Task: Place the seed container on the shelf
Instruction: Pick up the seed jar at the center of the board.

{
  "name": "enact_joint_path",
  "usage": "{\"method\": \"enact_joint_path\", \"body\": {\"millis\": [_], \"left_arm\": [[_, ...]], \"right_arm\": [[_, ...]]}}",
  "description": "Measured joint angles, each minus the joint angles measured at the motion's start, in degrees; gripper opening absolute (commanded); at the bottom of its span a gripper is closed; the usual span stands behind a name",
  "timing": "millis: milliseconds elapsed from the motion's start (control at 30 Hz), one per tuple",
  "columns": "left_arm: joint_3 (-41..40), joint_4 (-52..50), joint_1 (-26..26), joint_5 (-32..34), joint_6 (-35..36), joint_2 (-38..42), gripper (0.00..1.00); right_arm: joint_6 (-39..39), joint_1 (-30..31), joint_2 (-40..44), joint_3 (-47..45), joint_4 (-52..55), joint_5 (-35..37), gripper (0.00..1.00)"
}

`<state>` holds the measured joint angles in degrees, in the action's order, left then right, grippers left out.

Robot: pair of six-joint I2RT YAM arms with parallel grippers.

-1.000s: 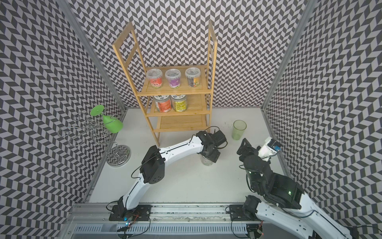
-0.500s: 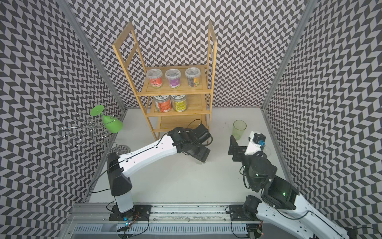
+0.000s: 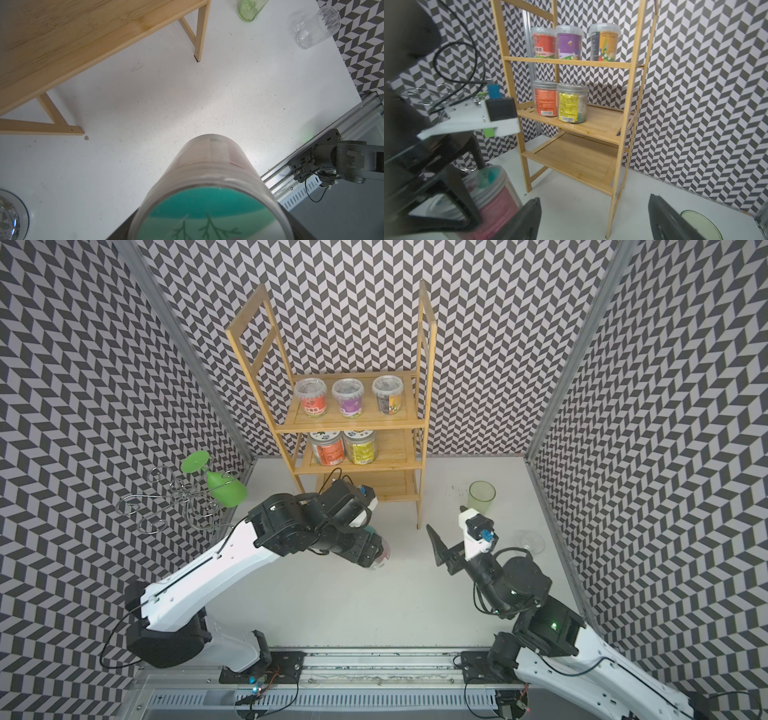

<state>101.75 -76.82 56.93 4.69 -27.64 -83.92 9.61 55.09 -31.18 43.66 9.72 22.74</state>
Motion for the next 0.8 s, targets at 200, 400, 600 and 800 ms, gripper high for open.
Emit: {"method": "enact_joint_path", "body": {"millis": [200, 400, 600, 800], "left_arm": [[-0.9, -1.2, -1.2, -0.9, -0.8, 3.4, 0.75], [-1.0, -1.4, -3.2, -1.6, -0.6, 4.9, 0.75], [-1.0, -1.4, -5.3, -2.1, 0.1, 5.6, 0.76], [-1.0, -1.4, -5.4, -3.0, 1.2, 5.6, 0.76]], "right_arm": [[5.2, 4.7, 0.0, -0.4, 0.3, -6.1, 0.87], [8.7, 11.8, -1.7, -0.4, 0.8, -9.3, 0.91], [9.7, 19.9, -6.8, -0.8, 0.1, -8.5, 0.96], [7.1, 22.0, -11.1, -5.0, -6.8, -4.8, 1.0]]}}
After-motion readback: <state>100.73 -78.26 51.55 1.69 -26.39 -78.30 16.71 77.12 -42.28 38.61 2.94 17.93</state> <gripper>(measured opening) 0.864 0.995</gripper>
